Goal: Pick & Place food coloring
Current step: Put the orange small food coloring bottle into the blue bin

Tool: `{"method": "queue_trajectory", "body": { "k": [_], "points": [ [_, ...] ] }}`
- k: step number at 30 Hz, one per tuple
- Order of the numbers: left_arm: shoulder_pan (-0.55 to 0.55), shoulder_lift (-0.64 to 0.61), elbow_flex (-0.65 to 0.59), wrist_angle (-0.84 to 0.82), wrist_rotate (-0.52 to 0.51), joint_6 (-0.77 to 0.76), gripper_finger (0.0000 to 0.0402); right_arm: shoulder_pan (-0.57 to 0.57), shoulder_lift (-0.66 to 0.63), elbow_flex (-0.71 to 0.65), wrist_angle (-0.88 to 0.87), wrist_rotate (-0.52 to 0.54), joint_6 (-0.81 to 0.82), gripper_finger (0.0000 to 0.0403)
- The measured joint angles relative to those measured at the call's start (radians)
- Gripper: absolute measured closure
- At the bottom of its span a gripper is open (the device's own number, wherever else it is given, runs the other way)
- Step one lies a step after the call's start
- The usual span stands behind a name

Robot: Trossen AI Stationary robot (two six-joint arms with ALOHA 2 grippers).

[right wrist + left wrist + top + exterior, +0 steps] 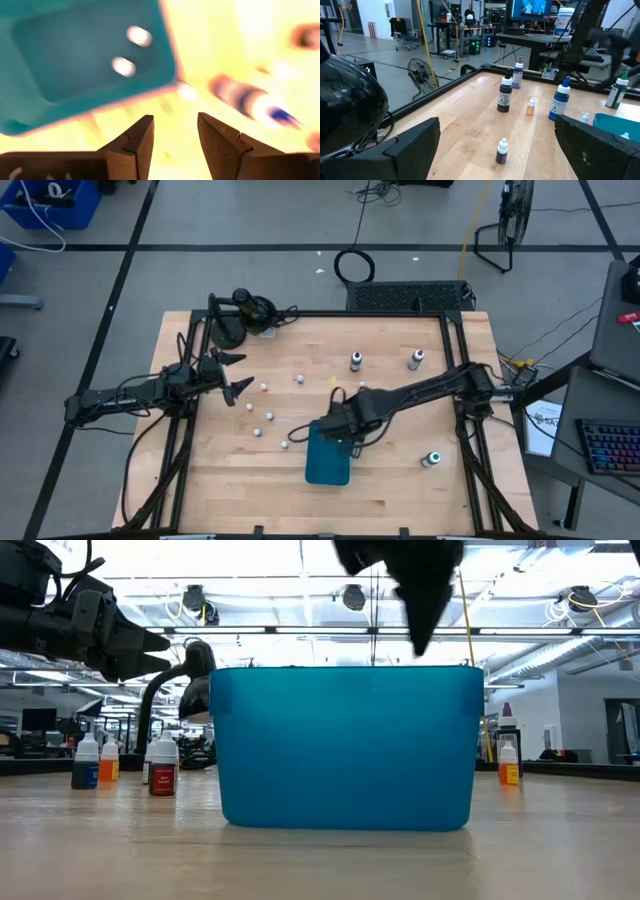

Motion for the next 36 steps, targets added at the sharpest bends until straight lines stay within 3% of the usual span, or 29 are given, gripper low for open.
{"method": "queue_trajectory", "body": {
  "k": [5,16,25,36],
  "points": [
    [0.0,0.0,0.0,0.0,0.0,0.0,0.0011,0.001,-0.096,-0.058,-0.153,0.066,0.124,0.0259],
    [0.0,0.0,0.0,0.0,0.0,0.0,0.0011,-0.038,-0.345,-0.462,-0.049,0.066,0.062,0.0264],
    [0.0,0.0,0.0,0.0,0.0,0.0,0.0011,-0.15,-0.435,-0.739,0.237,0.01,0.033,0.0264],
    [0.0,0.0,0.0,0.0,0.0,0.0,0.0011,-0.274,-0.436,-0.927,0.535,-0.065,-0.084,0.027]
  ]
}}
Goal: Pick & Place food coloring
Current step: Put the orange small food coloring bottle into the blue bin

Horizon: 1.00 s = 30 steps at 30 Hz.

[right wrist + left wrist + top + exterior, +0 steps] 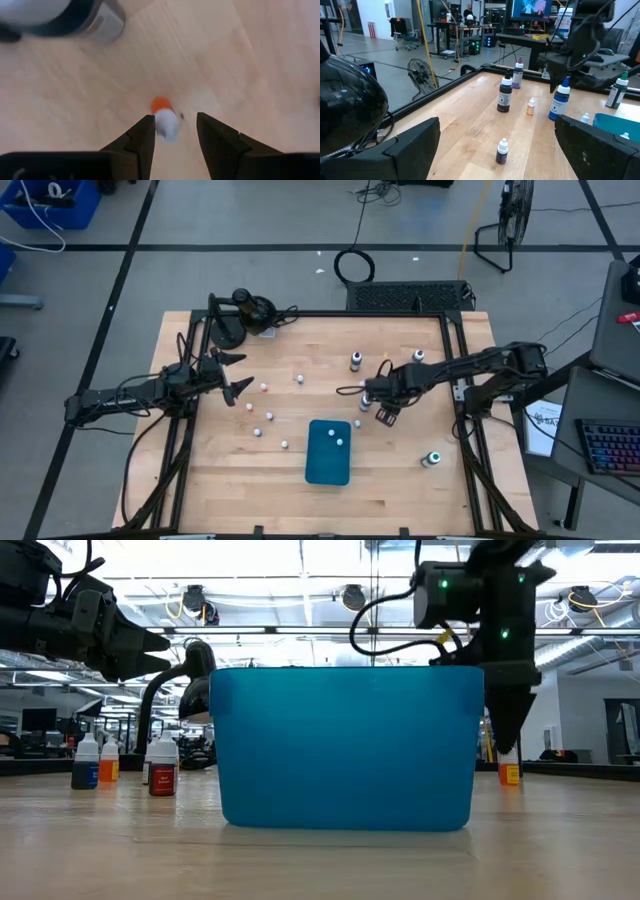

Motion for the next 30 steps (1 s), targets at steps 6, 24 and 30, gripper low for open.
{"method": "queue_trajectory", "body": {
  "k": [6,24,30],
  "points": [
    [0.0,0.0,0.0,0.0,0.0,0.0,0.0011,-0.016,0.0,-0.04,0.065,-0.057,0.003,0.0271],
    [0.0,0.0,0.0,0.0,0.0,0.0,0.0011,-0.012,0.0,-0.127,0.181,-0.059,-0.023,0.033],
    [0.0,0.0,0.0,0.0,0.0,0.0,0.0011,0.014,0.001,-0.118,0.196,-0.059,-0.068,0.0351]
  ]
}}
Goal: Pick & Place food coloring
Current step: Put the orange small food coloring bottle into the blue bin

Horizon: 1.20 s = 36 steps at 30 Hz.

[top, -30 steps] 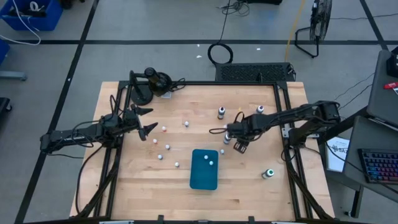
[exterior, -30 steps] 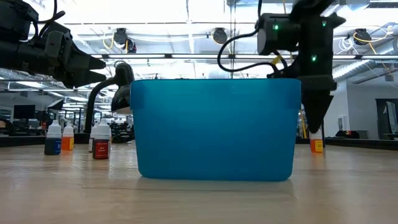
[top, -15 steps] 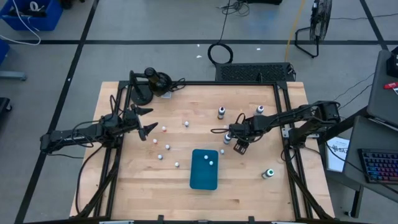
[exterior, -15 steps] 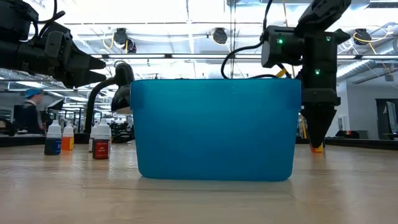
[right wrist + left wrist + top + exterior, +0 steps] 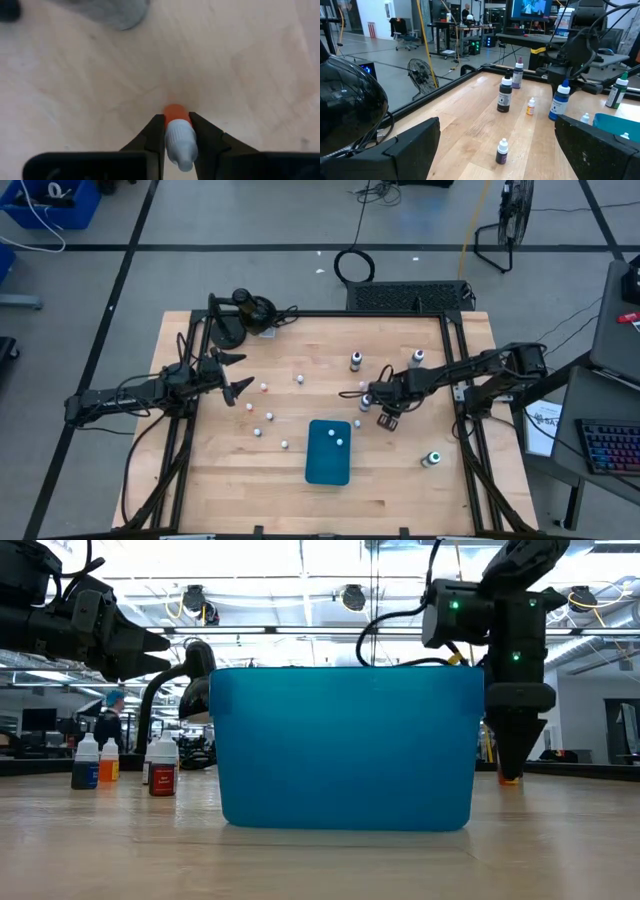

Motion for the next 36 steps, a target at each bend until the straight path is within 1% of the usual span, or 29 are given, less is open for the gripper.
{"method": "queue_trajectory", "body": {
  "k": [4,5,13,17,20,25,30,32,34,36],
  "points": [
    [0.0,0.0,0.0,0.0,0.0,0.0,0.0011,0.04,0.0,0.069,-0.029,0.007,0.002,0.0351],
    [0.0,0.0,0.0,0.0,0.0,0.0,0.0011,0.053,0.0,0.098,-0.044,0.024,0.002,0.0351],
    [0.0,0.0,0.0,0.0,0.0,0.0,0.0011,0.185,0.0,0.416,-0.161,0.188,0.003,0.0351],
    [0.0,0.0,0.0,0.0,0.0,0.0,0.0011,0.257,0.007,0.547,-0.144,0.257,-0.012,0.0351],
    [0.0,0.0,0.0,0.0,0.0,0.0,0.0011,0.297,0.046,0.641,-0.143,0.272,-0.044,0.0351],
    [0.0,0.0,0.0,0.0,0.0,0.0,0.0011,0.335,0.201,0.832,-0.192,0.26,-0.119,0.0351],
    [0.0,0.0,0.0,0.0,0.0,0.0,0.0011,0.341,0.425,1.135,-0.381,0.207,-0.185,0.0351],
    [0.0,0.0,0.0,0.0,0.0,0.0,0.0011,0.341,0.515,1.256,-0.45,0.206,-0.21,0.0351],
    [0.0,0.0,0.0,0.0,0.0,0.0,0.0011,0.341,0.592,1.357,-0.501,0.182,-0.23,0.0351],
    [0.0,0.0,0.0,0.0,0.0,0.0,0.0011,0.341,0.657,1.421,-0.517,0.158,-0.248,0.0351]
  ]
}}
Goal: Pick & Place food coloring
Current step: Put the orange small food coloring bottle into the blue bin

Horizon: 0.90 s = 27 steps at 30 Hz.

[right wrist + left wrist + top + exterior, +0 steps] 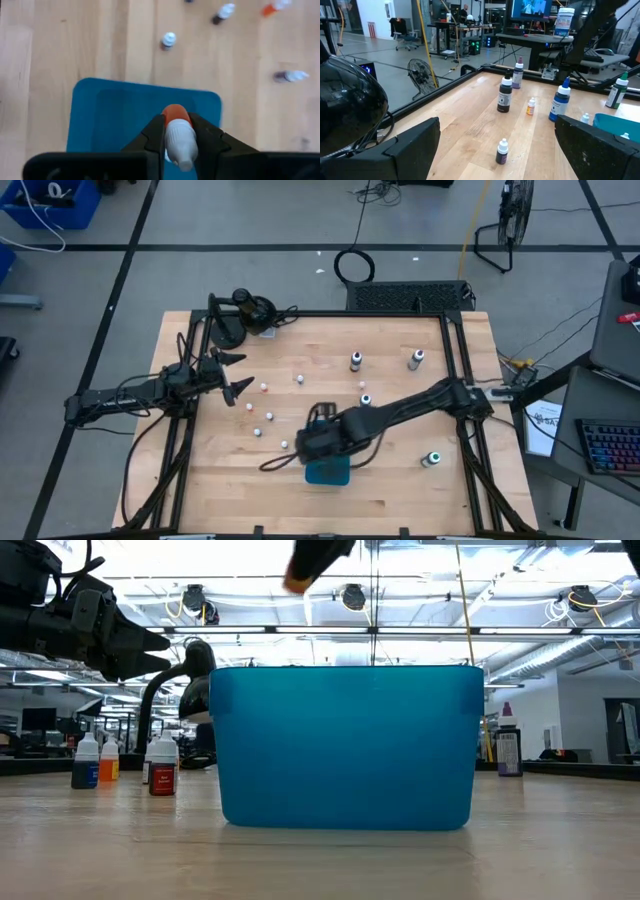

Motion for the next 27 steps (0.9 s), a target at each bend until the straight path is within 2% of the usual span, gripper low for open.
{"method": "queue_trajectory", "body": {
  "k": [4,12,23,27],
  "points": [
    [0.0,0.0,0.0,0.0,0.0,0.0,0.0011,0.007,0.087,0.012,0.002,-0.057,-0.044,0.0351],
    [0.0,0.0,0.0,0.0,0.0,0.0,0.0011,0.038,0.182,0.012,-0.056,-0.057,-0.04,0.0351],
    [0.0,0.0,0.0,0.0,0.0,0.0,0.0011,0.057,0.184,-0.096,-0.065,-0.063,-0.005,0.0352],
    [0.0,0.0,0.0,0.0,0.0,0.0,0.0011,0.05,0.186,-0.153,-0.046,-0.109,-0.002,0.0352]
  ]
}}
